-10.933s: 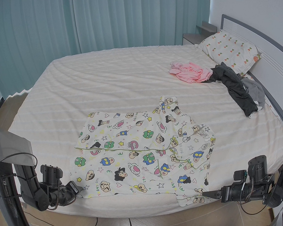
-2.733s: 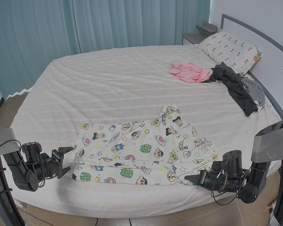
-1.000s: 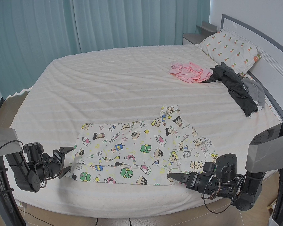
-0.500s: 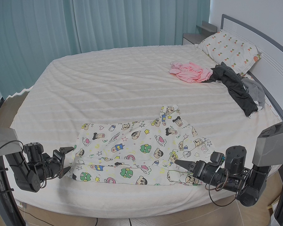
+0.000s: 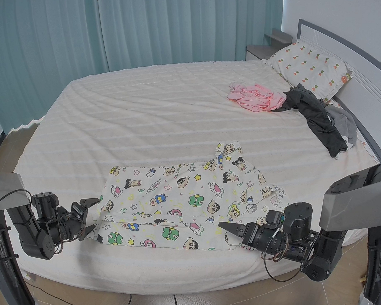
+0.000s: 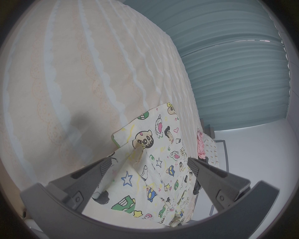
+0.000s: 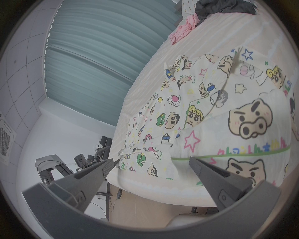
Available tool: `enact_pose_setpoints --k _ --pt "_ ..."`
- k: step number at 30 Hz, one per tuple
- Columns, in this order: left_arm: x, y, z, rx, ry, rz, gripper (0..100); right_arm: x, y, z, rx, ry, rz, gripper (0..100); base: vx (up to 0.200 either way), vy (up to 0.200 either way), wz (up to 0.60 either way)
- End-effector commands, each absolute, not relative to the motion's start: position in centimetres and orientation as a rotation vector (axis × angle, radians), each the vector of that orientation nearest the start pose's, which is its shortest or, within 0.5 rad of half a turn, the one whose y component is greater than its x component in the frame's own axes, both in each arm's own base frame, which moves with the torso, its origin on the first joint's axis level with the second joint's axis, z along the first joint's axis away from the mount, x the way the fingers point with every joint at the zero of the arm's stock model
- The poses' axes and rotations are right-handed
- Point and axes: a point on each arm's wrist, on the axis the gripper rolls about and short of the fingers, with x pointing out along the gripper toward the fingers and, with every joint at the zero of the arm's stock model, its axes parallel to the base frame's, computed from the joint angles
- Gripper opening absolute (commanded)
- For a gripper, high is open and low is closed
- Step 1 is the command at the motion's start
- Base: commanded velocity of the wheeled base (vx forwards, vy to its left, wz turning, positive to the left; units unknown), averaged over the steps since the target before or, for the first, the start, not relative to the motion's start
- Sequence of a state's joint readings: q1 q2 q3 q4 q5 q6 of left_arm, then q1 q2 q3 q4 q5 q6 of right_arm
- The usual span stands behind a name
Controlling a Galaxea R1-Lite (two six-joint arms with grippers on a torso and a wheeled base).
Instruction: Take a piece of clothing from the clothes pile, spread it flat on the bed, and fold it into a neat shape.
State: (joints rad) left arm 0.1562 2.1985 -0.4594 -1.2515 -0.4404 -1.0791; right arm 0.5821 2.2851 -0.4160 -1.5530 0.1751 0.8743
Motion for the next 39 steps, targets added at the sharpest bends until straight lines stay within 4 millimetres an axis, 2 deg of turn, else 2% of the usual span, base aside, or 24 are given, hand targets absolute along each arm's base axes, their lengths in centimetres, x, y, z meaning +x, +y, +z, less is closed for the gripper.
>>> enact_pose_setpoints --k 1,3,10,12,15,17,20,25,26,31,35,39 --pt "30.8 3.9 1.1 -1.195 0.579 0.002 100 25.8 18.0 -1.7 0.736 0.683 0.549 100 0.000 0.000 0.00" --pt "30.8 3.9 1.1 -1.195 0.579 0.002 100 25.7 18.0 -2.2 0.730 0.701 0.541 100 0.000 0.000 0.00" --pt "30.7 3.9 1.3 -1.195 0.566 -0.007 100 25.1 17.5 -2.0 0.722 0.716 0.531 100 0.000 0.000 0.00" --pt "30.7 3.9 1.5 -1.192 0.556 -0.012 100 24.8 17.4 -1.4 0.721 0.705 0.538 100 0.000 0.000 0.00" --pt "30.2 3.8 2.4 -1.185 0.527 -0.035 100 23.8 16.7 1.2 0.740 0.660 0.565 100 0.000 0.000 0.00" --pt "30.2 3.4 3.0 -1.164 0.519 -0.058 100 23.3 16.3 2.2 0.744 0.642 0.573 100 0.000 0.000 0.00" --pt "29.8 2.8 3.8 -1.129 0.508 -0.087 100 22.9 15.7 3.1 0.749 0.624 0.571 100 0.000 0.000 0.00" --pt "29.8 0.6 4.6 -1.098 0.538 -0.135 100 23.6 14.7 3.1 0.740 0.595 0.536 100 0.000 0.000 0.00" --pt "30.1 -0.9 4.4 -1.069 0.569 -0.128 100 23.9 14.5 3.1 0.733 0.586 0.530 100 0.000 0.000 0.00" --pt "31.6 -4.6 3.8 -0.967 0.655 0.005 100 23.7 14.4 3.1 0.729 0.589 0.528 100 0.000 0.000 0.00" --pt "32.0 -6.2 3.6 -0.938 0.742 0.025 100 23.7 14.4 3.2 0.728 0.587 0.528 100 0.000 0.000 0.00" --pt "32.7 -6.9 3.5 -0.920 0.740 0.052 100 23.7 14.4 3.1 0.727 0.590 0.527 100 0.000 0.000 0.00"
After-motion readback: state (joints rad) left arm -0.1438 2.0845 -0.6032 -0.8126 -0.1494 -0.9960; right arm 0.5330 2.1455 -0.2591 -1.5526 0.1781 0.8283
